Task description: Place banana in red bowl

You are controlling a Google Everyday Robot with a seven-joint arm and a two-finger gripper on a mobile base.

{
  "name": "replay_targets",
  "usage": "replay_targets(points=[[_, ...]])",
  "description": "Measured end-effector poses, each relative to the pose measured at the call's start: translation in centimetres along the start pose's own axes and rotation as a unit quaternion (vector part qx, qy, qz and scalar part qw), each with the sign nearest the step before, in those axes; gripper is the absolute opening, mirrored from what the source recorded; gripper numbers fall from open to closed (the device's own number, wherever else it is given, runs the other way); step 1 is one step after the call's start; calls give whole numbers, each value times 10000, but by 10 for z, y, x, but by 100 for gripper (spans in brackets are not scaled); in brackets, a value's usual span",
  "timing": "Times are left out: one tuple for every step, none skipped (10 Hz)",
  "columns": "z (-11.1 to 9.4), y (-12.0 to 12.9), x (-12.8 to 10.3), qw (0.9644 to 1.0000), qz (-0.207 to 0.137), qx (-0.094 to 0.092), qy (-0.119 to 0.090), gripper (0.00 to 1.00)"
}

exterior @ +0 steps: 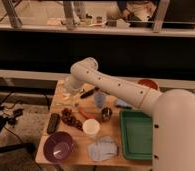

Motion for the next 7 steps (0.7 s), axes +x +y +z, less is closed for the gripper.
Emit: replay_targets(points=[[12, 1, 19, 9999, 108, -85, 54, 80], [17, -3, 26, 9998, 80, -119, 129, 80], [24, -8, 31, 9994, -91, -166, 300, 80], [29, -12, 32, 9987, -237, -193, 396, 80], [30, -13, 32, 9987, -253, -194, 407, 80], [29, -12, 34, 9986, -245, -189, 421, 80], [29, -12, 34, 9986, -245, -191, 421, 80]])
